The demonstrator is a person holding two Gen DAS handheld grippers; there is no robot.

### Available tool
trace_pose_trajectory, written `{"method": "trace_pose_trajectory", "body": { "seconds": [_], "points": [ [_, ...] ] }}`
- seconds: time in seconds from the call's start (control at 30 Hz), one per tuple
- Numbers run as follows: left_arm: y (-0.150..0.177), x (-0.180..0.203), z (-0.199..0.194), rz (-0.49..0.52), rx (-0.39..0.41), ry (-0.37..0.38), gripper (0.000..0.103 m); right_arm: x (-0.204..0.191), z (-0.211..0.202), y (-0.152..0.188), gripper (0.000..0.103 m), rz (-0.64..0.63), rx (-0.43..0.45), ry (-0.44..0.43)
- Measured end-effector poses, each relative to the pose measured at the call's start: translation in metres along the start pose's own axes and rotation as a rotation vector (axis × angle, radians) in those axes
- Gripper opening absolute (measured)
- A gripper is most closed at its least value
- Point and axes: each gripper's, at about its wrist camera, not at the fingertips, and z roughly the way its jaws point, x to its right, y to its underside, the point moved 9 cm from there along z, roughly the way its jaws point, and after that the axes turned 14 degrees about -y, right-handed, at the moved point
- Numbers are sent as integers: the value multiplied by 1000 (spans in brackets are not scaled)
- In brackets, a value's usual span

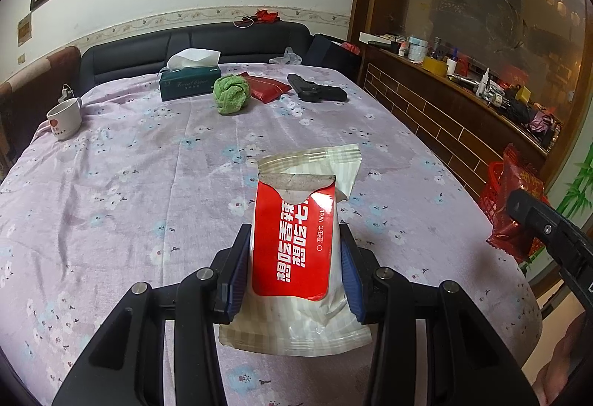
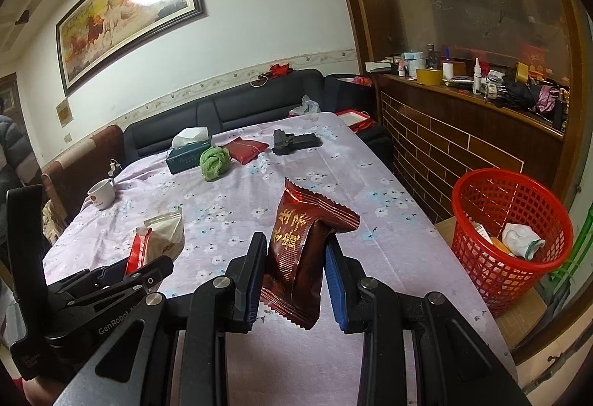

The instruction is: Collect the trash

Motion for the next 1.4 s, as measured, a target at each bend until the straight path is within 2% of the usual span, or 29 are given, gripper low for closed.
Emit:
{"method": "trace_pose_trajectory", "body": {
  "seconds": [0.37,0.63,0.8,0.97,1.1,1.27,1.4],
  "points": [
    [-2,24,-2,43,1,11,42,22,-11,0,33,42,11,10],
    [-8,67,-6,116,9,37,42,65,-26,-4,33,116,34,27],
    [-21,119,-18,178,9,121,42,115,-53,-15,33,178,75,62],
    [-34,204,-35,236,-31,317,42,189,-98,-35,33,249,135,146],
    [-35,272,-37,267,-97,451,43,246,-120,-42,33,310,131,190],
    [-35,338,-23,308,-123,481,43,278,-111,-45,33,336,92,191],
    [-30,359,1,294,-166,480,48,303,-90,-45,35,357,54,185]
  ]
}}
